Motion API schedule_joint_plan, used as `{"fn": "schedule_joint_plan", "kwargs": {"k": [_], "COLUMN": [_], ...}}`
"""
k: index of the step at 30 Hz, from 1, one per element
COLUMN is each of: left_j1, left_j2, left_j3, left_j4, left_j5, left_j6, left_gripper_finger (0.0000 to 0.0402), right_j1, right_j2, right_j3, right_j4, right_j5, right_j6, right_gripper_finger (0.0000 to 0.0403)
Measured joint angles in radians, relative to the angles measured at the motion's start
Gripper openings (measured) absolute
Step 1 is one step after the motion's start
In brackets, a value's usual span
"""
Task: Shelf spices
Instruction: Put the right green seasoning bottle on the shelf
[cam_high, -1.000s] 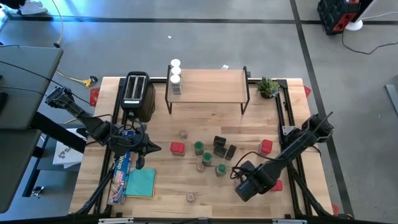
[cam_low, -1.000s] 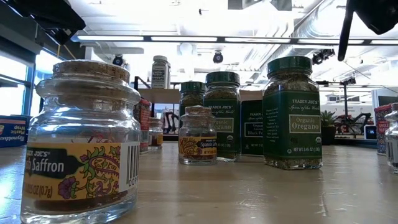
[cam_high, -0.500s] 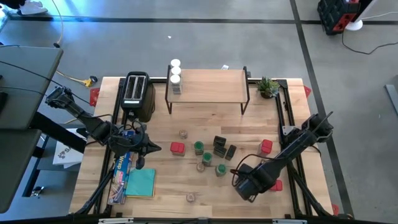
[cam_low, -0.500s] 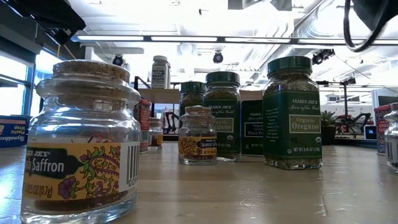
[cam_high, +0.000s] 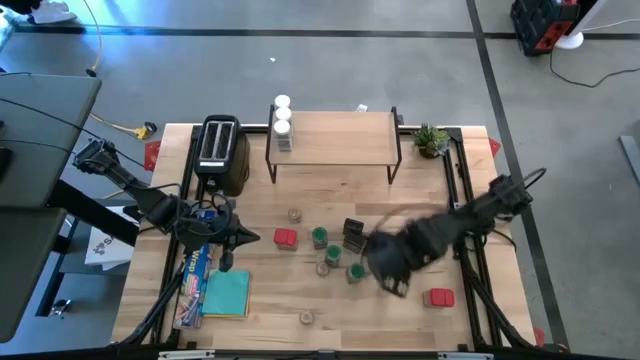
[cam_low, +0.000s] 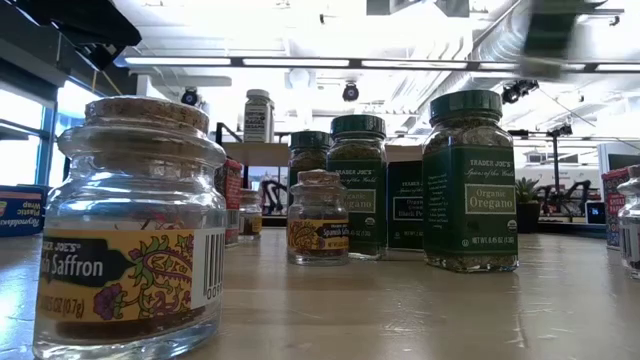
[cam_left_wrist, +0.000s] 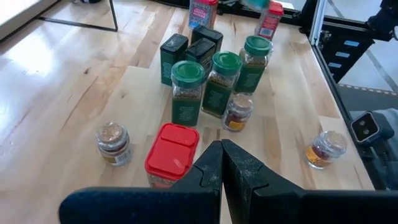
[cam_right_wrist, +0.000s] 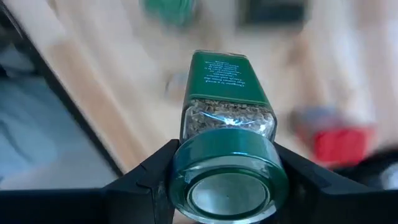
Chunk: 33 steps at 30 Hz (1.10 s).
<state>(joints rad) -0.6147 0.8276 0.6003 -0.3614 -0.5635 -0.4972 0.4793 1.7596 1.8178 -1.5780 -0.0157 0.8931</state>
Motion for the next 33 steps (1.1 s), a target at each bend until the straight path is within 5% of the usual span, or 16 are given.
{"fn": "schedule_joint_plan", "kwargs": {"k": [7, 18, 25, 33], "left_j1": [0.000, 0.029, 0.090, 0.134], "left_j2": [0.002, 0.001, 0.001, 0.001], "left_j3": [0.000, 0.000, 0.000, 0.000], "left_j4": [0.002, 0.128, 0.216, 0.256], "left_j5": [-0.012, -0.086, -0.078, -0.077], "left_j6": [0.000, 0.001, 0.001, 0.003], "left_gripper_finger": [0.0001, 0.0001, 0.0001, 0.0001], "right_j1": [-0.278, -0.768, -0.861, -0.867], "right_j2": [0.000, 0.057, 0.184, 0.310], "right_j3": [0.167, 0.234, 0.338, 0.450], "right_j4": [0.004, 0.074, 0.101, 0.105], "right_j5": [0.178, 0.165, 0.147, 0.153], "right_j6": [-0.399, -1.028, -1.233, -1.284], "right_gripper_finger": [0.0189, 0.0189, 0.0189, 0.0191]}}
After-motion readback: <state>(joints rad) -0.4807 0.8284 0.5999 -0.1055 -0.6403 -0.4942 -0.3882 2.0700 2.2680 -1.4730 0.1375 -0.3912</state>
